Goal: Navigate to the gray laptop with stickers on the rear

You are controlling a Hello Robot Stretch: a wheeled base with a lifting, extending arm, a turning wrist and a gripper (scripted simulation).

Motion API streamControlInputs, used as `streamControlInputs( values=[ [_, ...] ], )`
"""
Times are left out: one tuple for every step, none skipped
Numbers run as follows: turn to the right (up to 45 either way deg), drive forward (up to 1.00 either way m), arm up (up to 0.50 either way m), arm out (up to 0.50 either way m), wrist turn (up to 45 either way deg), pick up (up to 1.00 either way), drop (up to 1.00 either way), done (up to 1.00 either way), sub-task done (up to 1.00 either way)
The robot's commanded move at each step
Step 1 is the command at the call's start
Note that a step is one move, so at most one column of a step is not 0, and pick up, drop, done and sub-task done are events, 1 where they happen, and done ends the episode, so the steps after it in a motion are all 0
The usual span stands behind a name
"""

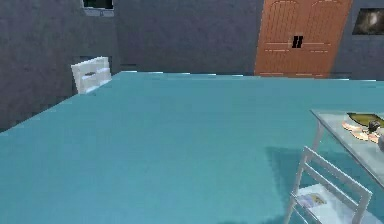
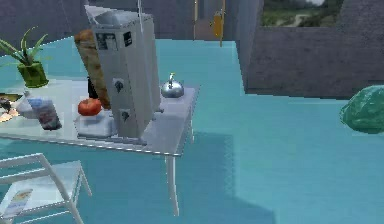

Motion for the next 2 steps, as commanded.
streamControlInputs(
  values=[
    [6.0,0.00,0.00,0.00,0.0,0.00,0.00,0.00,0.00],
    [0.0,0.45,0.00,0.00,0.0,0.00,0.00,0.00,0.00]
  ],
)
